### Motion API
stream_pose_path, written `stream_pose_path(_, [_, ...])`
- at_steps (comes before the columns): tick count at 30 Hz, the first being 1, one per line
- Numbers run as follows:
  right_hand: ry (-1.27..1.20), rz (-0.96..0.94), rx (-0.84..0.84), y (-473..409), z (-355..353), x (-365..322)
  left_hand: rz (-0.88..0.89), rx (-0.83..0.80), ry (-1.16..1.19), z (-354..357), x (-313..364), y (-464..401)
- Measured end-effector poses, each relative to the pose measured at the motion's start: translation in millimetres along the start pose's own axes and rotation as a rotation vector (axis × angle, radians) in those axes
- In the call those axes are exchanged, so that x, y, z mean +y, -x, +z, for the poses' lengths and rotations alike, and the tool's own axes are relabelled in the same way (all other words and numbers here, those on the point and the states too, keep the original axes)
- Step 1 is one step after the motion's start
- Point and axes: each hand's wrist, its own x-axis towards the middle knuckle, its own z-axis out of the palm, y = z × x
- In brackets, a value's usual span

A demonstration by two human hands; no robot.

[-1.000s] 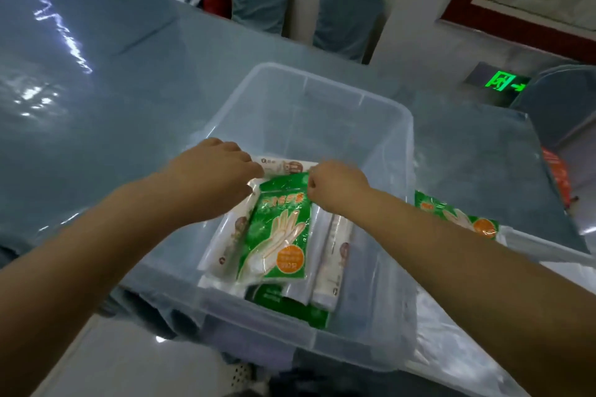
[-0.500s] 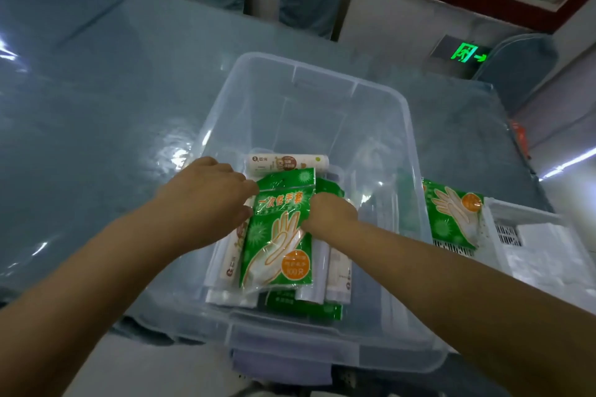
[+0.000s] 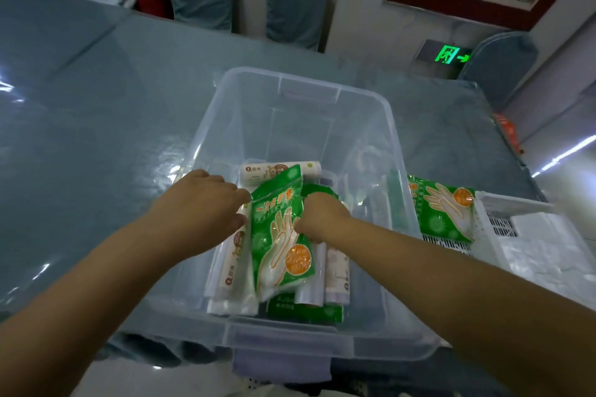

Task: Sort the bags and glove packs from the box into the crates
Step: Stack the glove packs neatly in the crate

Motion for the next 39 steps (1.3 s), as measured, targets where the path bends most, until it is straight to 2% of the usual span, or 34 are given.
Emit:
stream_pose_path(2, [-0.054,-0.066,0.044,4.2,-18.1,-3.7,-0.013,-0.027,0.04,-4.3,0.4,1.4])
stream_pose_path(5, [-0.025,-0.176,0.224,17.0,-47.4,-2.3,-0.031,-0.047,0.157,-16.6,-1.8,-1.5])
stream_pose_path(10, [-0.002,-0.407,0.491,51.2,-92.9,13.5,0.108,0.258,0.091,-58.9,4.9,-38.4])
stream_pose_path(16, [-0.003,-0.593,0.79,87.2,-137.7,49.8,0.214,0.5,-0.094,-117.6,38.3,-83.1])
stream_pose_path(20, [-0.051,-0.591,0.909,99.8,-165.8,94.6,0.288,0.522,-0.121,-150.3,77.1,-111.3])
stream_pose_path(27, [-0.253,-0.552,0.885,101.1,-183.3,189.5,0.316,0.568,-0.242,-185.7,166.8,-156.1])
stream_pose_path(30, [-0.41,-0.494,0.904,89.9,-197.1,235.4,0.307,0.545,-0.172,-197.3,200.2,-184.4])
stream_pose_path(32, [-0.516,-0.452,0.825,79.7,-201.3,268.4,0.293,0.473,-0.087,-191.3,224.1,-206.1])
stream_pose_path(34, [-0.553,-0.404,0.671,66.3,-195.0,302.1,0.262,0.406,-0.055,-172.7,246.7,-227.4])
stream_pose_path(36, [-0.503,-0.32,0.516,53.6,-178.6,332.0,0.216,0.306,0.018,-143.0,265.3,-246.0])
stream_pose_path(39, [-0.2,-0.222,0.405,36.5,-150.0,368.7,0.139,0.096,0.194,-93.6,286.6,-268.8])
